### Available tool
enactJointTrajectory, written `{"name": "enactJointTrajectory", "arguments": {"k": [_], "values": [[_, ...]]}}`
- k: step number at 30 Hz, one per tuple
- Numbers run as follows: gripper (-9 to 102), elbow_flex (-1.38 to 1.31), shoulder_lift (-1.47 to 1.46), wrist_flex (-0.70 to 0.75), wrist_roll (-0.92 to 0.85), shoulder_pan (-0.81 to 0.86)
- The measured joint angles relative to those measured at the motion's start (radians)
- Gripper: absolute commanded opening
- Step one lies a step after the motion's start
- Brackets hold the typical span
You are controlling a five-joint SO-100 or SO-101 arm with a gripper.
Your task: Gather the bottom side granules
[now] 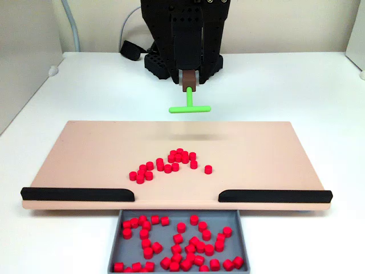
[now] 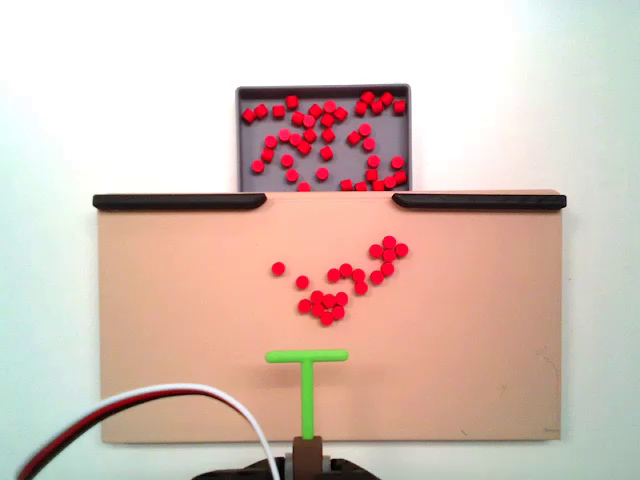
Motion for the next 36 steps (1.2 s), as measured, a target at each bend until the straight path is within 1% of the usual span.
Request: {"name": "enactJointTrajectory", "arguments": {"k": [6, 11, 18, 25, 36], "values": [[1, 0.0, 0.0, -0.002, -0.008, 0.002], [0, 0.006, 0.0, -0.041, -0.009, 0.003], [0, 0.138, 0.064, -0.143, -0.035, 0.023], [0, 0.275, 0.155, -0.21, -0.063, 0.051], [0, 0.399, 0.169, -0.321, -0.067, 0.074]]}}
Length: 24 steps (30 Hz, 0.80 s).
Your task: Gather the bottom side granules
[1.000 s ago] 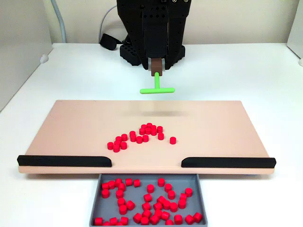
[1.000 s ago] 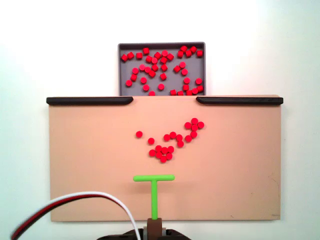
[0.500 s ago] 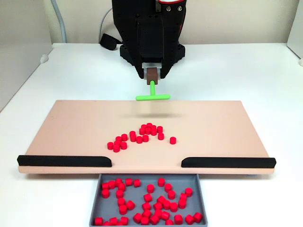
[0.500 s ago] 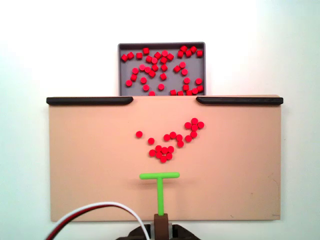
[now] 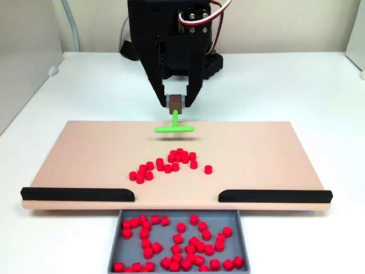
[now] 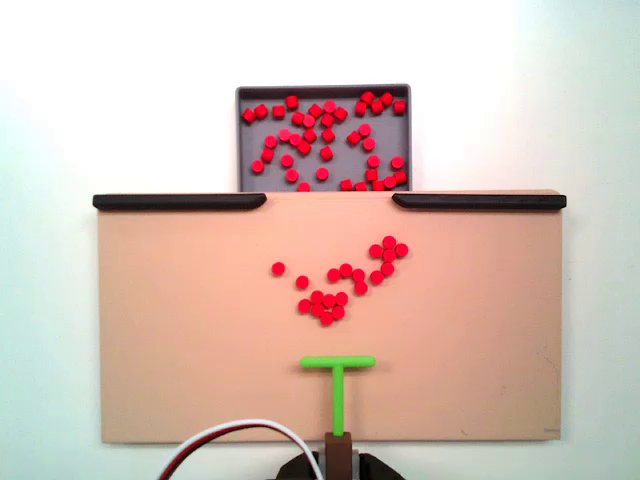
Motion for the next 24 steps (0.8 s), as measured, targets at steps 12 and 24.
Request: {"name": "enactJointTrajectory", "arguments": {"k": [12, 24], "values": [[0, 0.011, -0.031, -0.061, -0.008, -0.002], [0, 0.011, -0.067, -0.074, 0.008, -0.025]]}}
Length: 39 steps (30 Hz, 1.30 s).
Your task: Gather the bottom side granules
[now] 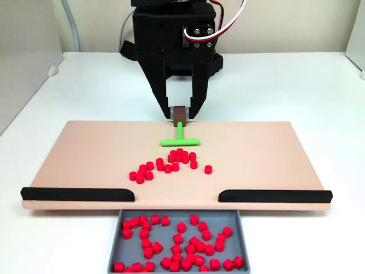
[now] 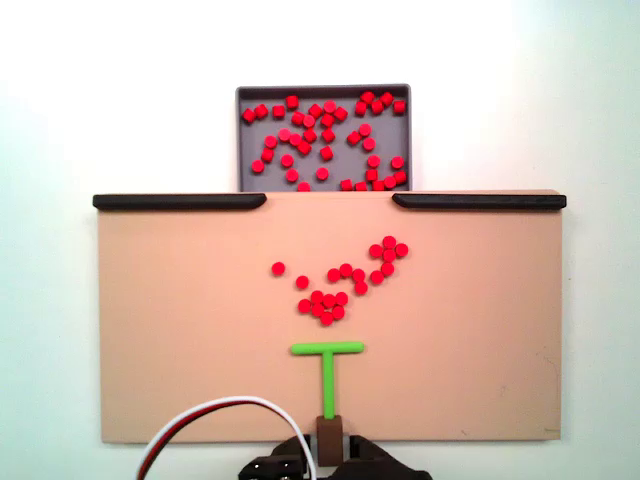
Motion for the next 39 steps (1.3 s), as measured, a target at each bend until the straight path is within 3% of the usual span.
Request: {"name": "enactJointTrajectory", "arguments": {"k": [39], "values": [[0, -0.245, -0.261, -0.031, 0.011, 0.006]]}}
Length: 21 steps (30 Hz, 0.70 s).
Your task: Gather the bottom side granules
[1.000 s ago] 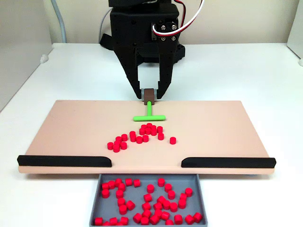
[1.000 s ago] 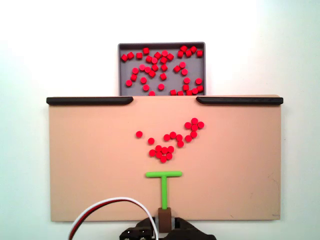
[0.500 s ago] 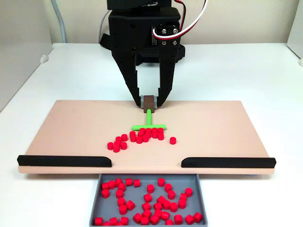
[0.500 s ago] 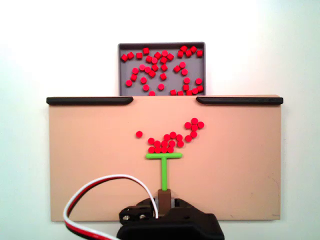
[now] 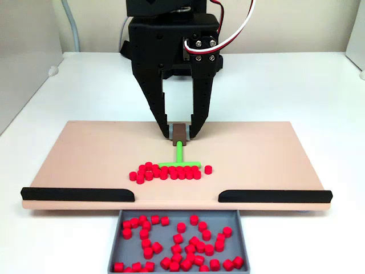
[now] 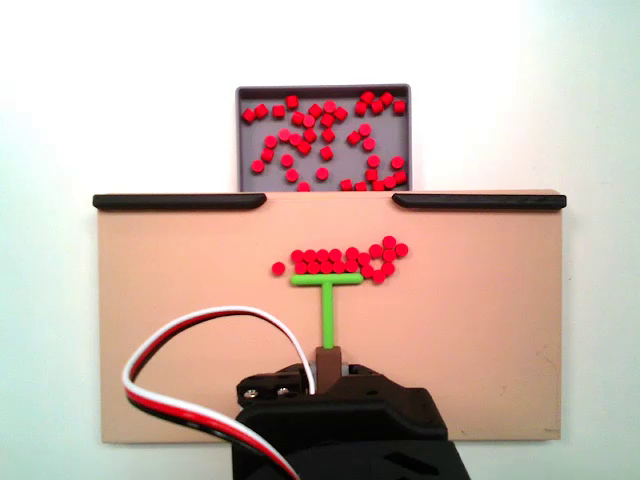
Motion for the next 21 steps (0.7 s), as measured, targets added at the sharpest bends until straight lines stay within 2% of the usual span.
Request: {"name": "enactJointTrajectory", "arguments": {"k": [15, 21], "values": [[0, -0.029, 0.015, 0.021, 0.052, -0.02], [0, -0.063, 0.048, 0.118, 0.06, -0.026]]}}
